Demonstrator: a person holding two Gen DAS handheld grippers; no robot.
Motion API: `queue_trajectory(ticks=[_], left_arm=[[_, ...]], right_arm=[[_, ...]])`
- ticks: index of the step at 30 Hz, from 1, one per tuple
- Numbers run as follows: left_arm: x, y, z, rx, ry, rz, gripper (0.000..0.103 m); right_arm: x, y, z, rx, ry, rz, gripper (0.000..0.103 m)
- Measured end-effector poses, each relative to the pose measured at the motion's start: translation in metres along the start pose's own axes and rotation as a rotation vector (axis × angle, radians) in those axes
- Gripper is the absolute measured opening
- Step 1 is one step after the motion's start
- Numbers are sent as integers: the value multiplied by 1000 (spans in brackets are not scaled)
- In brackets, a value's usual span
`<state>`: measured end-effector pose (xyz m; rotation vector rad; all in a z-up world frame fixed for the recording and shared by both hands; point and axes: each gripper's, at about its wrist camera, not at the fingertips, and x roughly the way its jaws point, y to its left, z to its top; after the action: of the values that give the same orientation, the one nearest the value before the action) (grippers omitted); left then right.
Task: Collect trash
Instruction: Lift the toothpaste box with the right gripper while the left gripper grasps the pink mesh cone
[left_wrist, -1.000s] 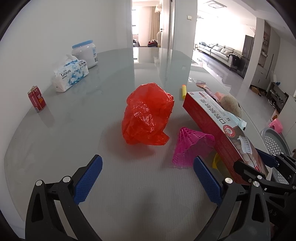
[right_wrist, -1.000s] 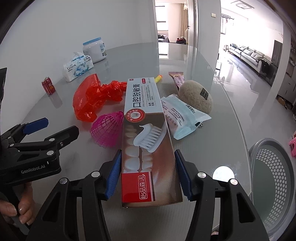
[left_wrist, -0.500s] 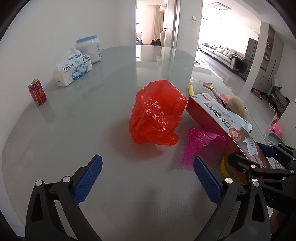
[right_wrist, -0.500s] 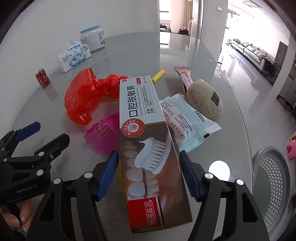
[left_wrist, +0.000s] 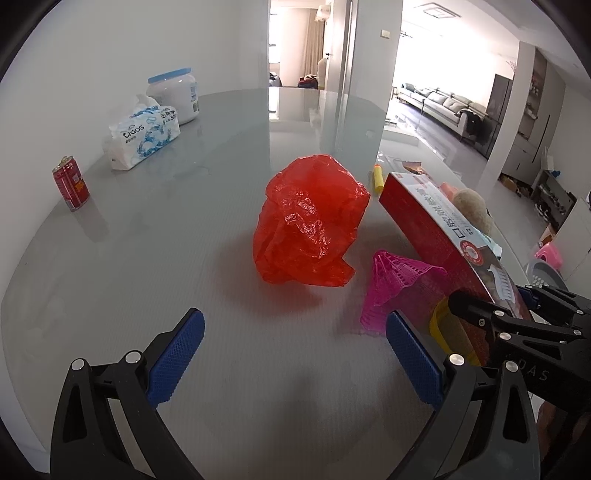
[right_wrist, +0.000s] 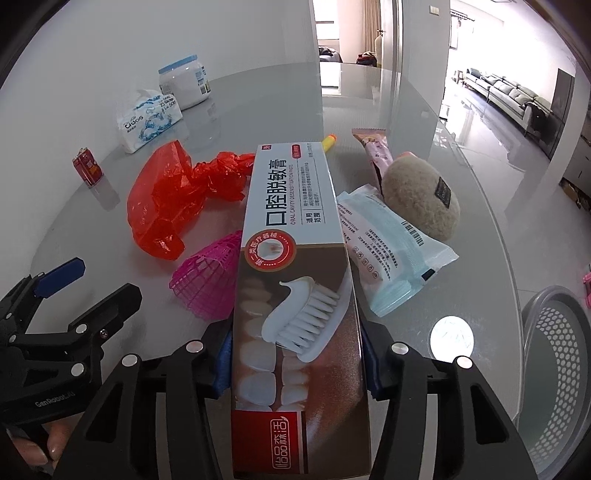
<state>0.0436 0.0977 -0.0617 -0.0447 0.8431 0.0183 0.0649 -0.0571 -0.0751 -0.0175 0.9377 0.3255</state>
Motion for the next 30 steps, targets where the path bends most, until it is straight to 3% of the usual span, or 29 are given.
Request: queue_trajectory(ticks=[10, 22, 30], left_arm=[[7, -14, -5, 11, 15, -59, 97], [33, -38, 3, -6, 42, -64, 95], [44, -60, 6, 41, 55, -51, 71]], right_arm=[[-39, -11, -8, 50, -130, 22, 51], [-59, -47, -37, 155, -148, 17, 51], [-65, -63, -47, 191, -152, 15, 51]])
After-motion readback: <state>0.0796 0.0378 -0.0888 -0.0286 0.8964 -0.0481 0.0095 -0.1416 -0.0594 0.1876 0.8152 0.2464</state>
